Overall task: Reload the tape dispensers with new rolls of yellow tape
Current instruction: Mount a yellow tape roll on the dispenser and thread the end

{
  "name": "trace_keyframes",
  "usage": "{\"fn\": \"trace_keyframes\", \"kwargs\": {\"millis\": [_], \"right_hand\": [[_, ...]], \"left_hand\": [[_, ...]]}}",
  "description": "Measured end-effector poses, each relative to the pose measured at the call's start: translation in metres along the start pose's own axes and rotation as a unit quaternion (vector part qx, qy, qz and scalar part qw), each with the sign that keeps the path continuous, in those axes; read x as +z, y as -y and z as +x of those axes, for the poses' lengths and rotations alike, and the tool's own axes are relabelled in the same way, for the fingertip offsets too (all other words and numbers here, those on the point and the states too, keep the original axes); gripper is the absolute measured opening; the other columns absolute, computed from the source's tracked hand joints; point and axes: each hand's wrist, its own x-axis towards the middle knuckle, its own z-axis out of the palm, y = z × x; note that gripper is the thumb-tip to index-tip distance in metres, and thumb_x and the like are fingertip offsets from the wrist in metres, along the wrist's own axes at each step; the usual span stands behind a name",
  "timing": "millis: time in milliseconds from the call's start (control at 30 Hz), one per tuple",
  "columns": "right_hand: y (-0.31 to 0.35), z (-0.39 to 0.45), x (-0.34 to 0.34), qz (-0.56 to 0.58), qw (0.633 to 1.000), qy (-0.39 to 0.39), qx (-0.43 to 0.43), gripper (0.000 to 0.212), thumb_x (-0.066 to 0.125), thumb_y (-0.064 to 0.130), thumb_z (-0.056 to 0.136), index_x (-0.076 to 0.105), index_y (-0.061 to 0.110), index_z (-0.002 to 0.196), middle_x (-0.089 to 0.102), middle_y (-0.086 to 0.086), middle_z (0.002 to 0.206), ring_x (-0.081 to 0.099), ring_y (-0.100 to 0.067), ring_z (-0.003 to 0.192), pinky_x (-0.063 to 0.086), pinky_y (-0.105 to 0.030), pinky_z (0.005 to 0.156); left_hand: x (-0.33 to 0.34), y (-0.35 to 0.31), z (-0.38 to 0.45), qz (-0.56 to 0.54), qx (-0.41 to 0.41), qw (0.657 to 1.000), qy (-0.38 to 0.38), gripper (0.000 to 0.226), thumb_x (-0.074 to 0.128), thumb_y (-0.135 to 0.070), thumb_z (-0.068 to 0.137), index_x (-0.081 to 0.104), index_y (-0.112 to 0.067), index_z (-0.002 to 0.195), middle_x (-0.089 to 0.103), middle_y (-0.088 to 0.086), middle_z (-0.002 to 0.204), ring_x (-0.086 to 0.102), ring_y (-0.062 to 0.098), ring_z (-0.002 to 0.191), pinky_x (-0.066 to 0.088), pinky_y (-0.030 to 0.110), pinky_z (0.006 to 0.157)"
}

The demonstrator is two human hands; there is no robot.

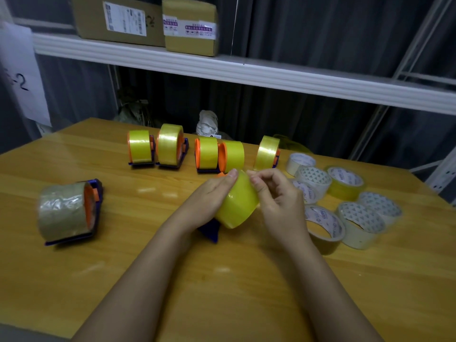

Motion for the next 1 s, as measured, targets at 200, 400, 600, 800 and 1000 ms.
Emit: {"fn": "trace_keyframes", "kwargs": {"millis": [200, 400, 600, 800, 1000], "right_hand": [[0.008, 0.004, -0.014, 0.111, 0.983, 0.116, 0.09, 0.056, 0.058, 0.062, 0.082, 0.046, 0.036, 0.13, 0.053, 0.017, 0.134, 0.046, 0.004, 0.126, 0.042, -0.025, 0.106], [0.008, -0.021, -0.003, -0.059, 0.977, 0.179, 0.103, 0.116, 0.088, 0.049, 0.057, 0.007, 0.055, 0.139, 0.023, 0.019, 0.146, 0.032, -0.003, 0.131, 0.041, -0.03, 0.105], [0.011, -0.031, 0.004, -0.16, 0.975, 0.148, 0.043, 0.106, 0.084, 0.058, 0.055, 0.016, 0.042, 0.135, 0.032, 0.021, 0.128, 0.039, -0.002, 0.12, 0.042, -0.024, 0.097], [0.009, -0.037, 0.01, -0.11, 0.977, 0.145, 0.114, 0.106, 0.078, 0.071, 0.046, 0.026, 0.04, 0.132, 0.048, 0.014, 0.127, 0.054, -0.011, 0.113, 0.052, -0.038, 0.09], [0.004, -0.037, 0.012, -0.049, 0.965, 0.167, 0.197, 0.103, 0.071, 0.077, 0.046, 0.034, 0.033, 0.131, 0.056, 0.01, 0.119, 0.058, -0.011, 0.106, 0.054, -0.039, 0.088]], "left_hand": [[0.003, -0.008, -0.005, -0.084, -0.051, 0.99, -0.097, 0.028, 0.032, -0.037, 0.102, 0.059, -0.032, 0.107, 0.056, -0.024, 0.094, 0.055, -0.016, 0.086, 0.036, 0.001, 0.07], [0.009, -0.011, -0.01, -0.163, -0.111, 0.976, -0.09, 0.038, 0.036, -0.044, 0.098, 0.063, -0.021, 0.112, 0.064, 0.004, 0.112, 0.063, 0.01, 0.095, 0.049, 0.028, 0.079], [0.016, -0.007, -0.025, -0.252, -0.16, 0.941, -0.159, 0.032, 0.043, -0.04, 0.098, 0.071, -0.024, 0.091, 0.072, 0.002, 0.087, 0.068, 0.018, 0.087, 0.051, 0.041, 0.087], [0.017, -0.004, -0.037, -0.277, -0.185, 0.93, -0.156, 0.041, 0.044, -0.038, 0.097, 0.077, -0.023, 0.077, 0.075, 0.002, 0.085, 0.068, 0.024, 0.093, 0.048, 0.045, 0.096], [0.02, -0.007, -0.044, -0.287, -0.189, 0.924, -0.171, 0.031, 0.043, -0.032, 0.098, 0.07, -0.019, 0.087, 0.074, 0.001, 0.08, 0.065, 0.022, 0.09, 0.046, 0.043, 0.094]]}}
